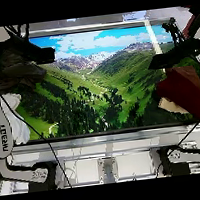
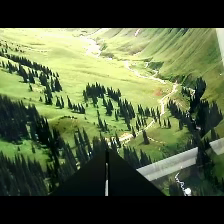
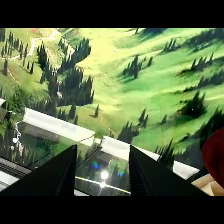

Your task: Fold the shirts.

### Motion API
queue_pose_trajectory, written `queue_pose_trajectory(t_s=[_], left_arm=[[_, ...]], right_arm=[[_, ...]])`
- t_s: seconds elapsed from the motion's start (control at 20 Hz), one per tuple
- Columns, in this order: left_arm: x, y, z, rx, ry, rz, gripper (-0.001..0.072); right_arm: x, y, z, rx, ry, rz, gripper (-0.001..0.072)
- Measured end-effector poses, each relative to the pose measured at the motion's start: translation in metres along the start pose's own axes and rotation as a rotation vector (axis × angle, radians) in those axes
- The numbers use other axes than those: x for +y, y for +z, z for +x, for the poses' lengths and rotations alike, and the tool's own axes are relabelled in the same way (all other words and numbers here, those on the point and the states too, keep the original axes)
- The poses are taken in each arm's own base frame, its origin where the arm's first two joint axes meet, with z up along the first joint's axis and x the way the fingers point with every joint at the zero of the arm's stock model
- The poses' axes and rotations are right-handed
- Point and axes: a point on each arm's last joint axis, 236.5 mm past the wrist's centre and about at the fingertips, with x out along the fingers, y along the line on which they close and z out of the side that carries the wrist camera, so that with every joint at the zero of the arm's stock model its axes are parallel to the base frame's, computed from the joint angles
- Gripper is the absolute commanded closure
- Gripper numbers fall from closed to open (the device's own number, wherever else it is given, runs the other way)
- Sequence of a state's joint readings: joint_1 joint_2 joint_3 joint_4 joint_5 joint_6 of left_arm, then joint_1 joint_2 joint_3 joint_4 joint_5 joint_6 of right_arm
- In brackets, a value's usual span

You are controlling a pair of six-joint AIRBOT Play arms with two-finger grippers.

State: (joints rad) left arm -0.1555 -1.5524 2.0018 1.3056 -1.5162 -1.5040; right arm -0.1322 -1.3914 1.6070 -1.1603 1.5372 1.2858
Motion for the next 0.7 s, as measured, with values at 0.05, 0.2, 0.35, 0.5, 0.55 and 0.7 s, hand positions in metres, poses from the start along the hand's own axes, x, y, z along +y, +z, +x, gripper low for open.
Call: queue_pose_trajectory(t_s=[0.05,0.2,0.35,0.5,0.55,0.7], left_arm=[[0.000,0.000,0.000,0.000,0.000,0.000,0.0693],[0.000,0.000,0.000,0.000,0.000,0.000,0.0693],[0.000,0.000,0.000,0.000,0.000,0.000,0.0693],[0.000,0.000,0.000,0.000,0.000,0.000,0.0693],[0.000,0.000,0.000,-0.002,0.000,0.000,0.0693],[0.003,0.012,0.001,-0.050,0.011,0.015,0.0683]], right_arm=[[0.000,0.000,0.000,0.000,0.000,0.000,0.0328],[0.000,0.000,0.000,0.000,0.000,0.000,0.0328],[0.000,0.000,0.000,0.000,0.000,0.000,0.0328],[0.000,0.000,0.000,0.000,0.000,0.000,0.0329],[0.000,0.000,0.000,0.000,0.000,0.000,0.0329],[0.000,0.000,0.000,0.000,0.000,0.000,0.0328]])
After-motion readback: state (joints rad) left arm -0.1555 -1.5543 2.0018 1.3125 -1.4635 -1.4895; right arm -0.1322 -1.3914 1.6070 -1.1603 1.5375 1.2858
